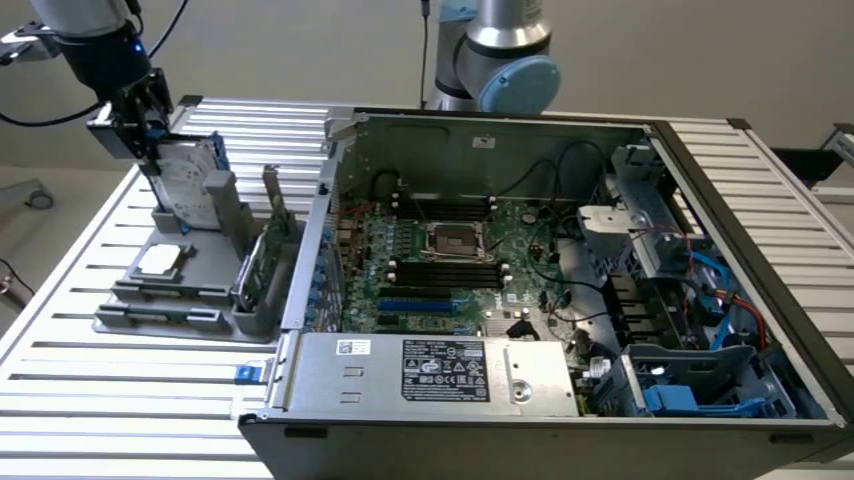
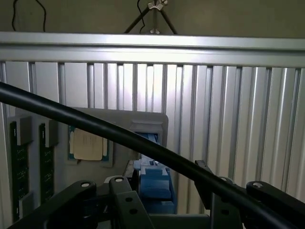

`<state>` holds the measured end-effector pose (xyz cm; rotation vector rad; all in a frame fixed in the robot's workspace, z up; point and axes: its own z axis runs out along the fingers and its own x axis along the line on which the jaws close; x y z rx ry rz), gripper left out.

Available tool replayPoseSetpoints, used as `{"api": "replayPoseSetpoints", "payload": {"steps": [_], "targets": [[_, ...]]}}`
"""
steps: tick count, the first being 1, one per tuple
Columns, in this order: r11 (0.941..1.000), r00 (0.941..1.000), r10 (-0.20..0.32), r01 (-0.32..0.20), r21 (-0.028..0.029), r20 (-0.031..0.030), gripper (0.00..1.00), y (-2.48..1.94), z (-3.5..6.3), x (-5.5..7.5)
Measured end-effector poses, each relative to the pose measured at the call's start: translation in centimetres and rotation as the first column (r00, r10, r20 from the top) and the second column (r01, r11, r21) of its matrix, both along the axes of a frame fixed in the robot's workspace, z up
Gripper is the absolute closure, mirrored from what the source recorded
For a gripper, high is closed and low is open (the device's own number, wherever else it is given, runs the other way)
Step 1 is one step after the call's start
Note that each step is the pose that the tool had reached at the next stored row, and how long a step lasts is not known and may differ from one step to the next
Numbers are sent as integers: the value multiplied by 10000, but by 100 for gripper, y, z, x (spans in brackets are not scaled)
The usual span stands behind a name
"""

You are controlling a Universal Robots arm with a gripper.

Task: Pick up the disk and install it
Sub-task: 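Pick up the disk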

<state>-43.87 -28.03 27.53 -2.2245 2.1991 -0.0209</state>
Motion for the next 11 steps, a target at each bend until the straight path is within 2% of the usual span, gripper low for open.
{"api": "replayPoseSetpoints", "payload": {"steps": [11], "targets": [[10000,10000,-1,1,9,-47,40,-23,7,22]]}}
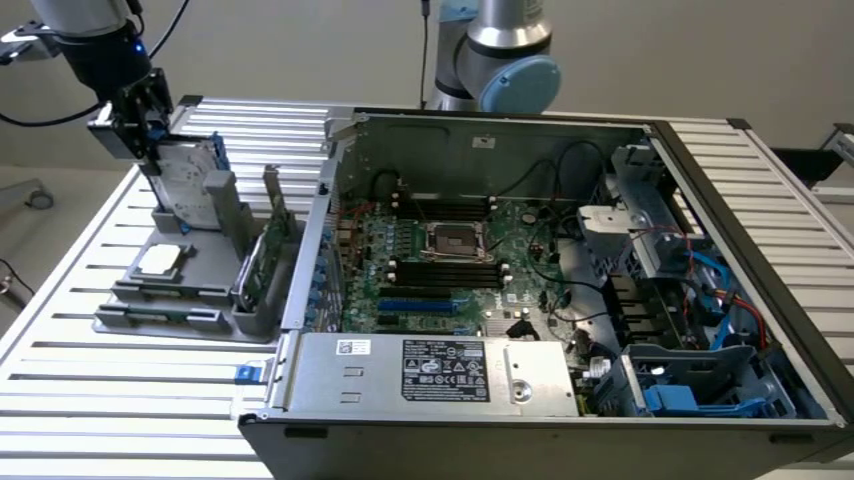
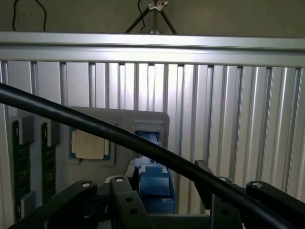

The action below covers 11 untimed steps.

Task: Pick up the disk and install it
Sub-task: 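Pick up the disk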

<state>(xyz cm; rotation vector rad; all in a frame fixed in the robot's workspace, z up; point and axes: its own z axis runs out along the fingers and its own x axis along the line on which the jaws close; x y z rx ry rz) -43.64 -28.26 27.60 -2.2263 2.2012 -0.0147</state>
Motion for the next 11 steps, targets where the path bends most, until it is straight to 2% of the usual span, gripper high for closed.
{"api": "replayPoseSetpoints", "payload": {"steps": [1,2,3,4,8,11], "targets": [[10000,10000,1,-1,1,-1,42,-1,0,1],[10000,10000,1,-1,2,-1,49,-2,0,1],[10000,10000,-1,1,2,0,49,-3,-1,1],[10000,10000,-2,2,3,-1,56,-5,-1,1],[10000,10000,-14,14,20,-3,56,-23,0,0],[10000,10000,-29,29,65,-3,56,-66,3,0]]}}
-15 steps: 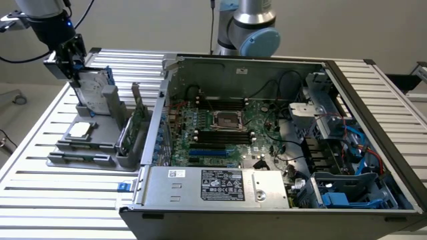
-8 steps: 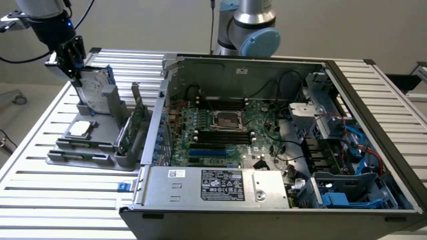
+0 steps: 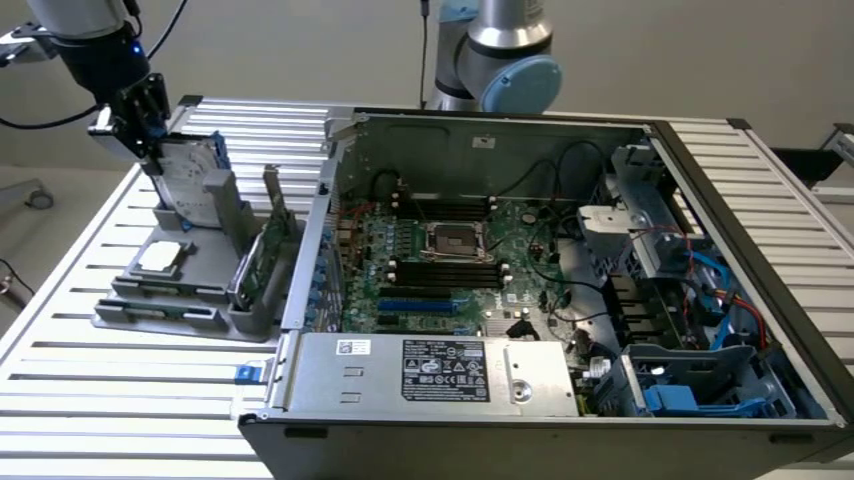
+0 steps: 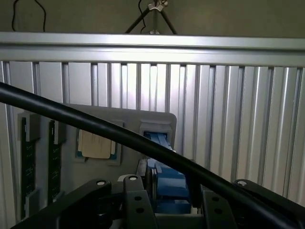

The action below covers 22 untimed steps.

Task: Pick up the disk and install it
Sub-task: 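Pick up the disk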

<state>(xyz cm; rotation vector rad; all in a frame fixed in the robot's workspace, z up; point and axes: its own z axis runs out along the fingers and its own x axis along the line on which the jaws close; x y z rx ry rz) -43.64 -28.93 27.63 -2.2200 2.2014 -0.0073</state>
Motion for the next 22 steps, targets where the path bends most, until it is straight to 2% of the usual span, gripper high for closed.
{"api": "replayPoseSetpoints", "payload": {"steps": [3,11,21,22], "targets": [[10000,10000,-54,54,43,-1,56,-24,2,0],[9999,10000,-86,86,134,0,56,-26,29,5],[9998,9999,-122,122,142,-1,56,-27,46,21],[9998,9999,-132,132,141,-1,58,-27,47,21]]}}
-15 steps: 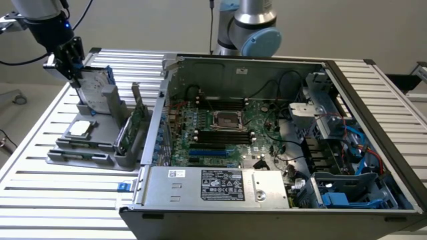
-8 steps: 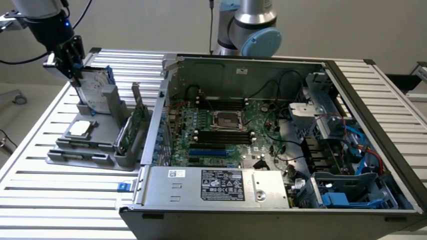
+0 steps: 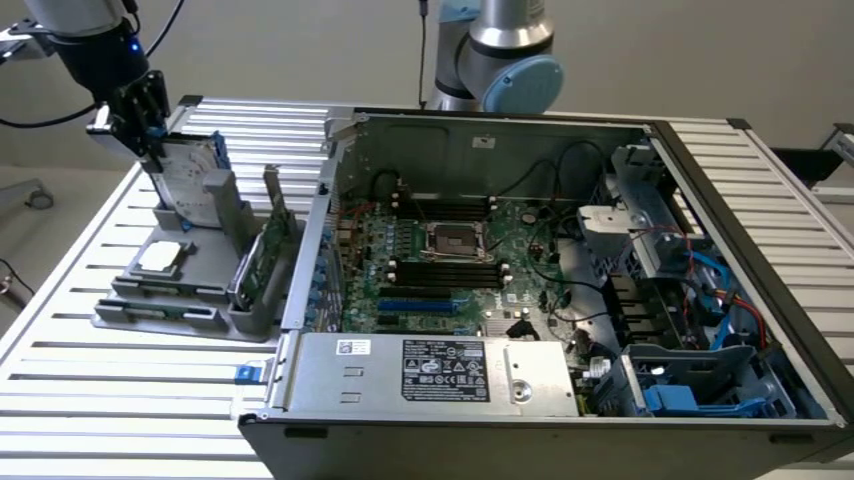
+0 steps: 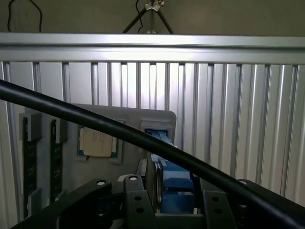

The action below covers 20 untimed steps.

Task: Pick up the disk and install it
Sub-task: 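Pick up the disk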

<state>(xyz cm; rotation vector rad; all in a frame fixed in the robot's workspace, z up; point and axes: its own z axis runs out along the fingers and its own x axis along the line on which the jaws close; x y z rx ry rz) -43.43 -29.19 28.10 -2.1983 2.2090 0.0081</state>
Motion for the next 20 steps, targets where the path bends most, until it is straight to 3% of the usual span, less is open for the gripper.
{"api": "replayPoseSetpoints", "payload": {"steps": [1,3,20], "targets": [[10000,10000,-10,10,-2,-1,64,-1,1,0],[10000,10000,-38,38,1,0,66,-1,2,0],[9995,9995,-324,324,0,-1,67,-44,3,0]]}}
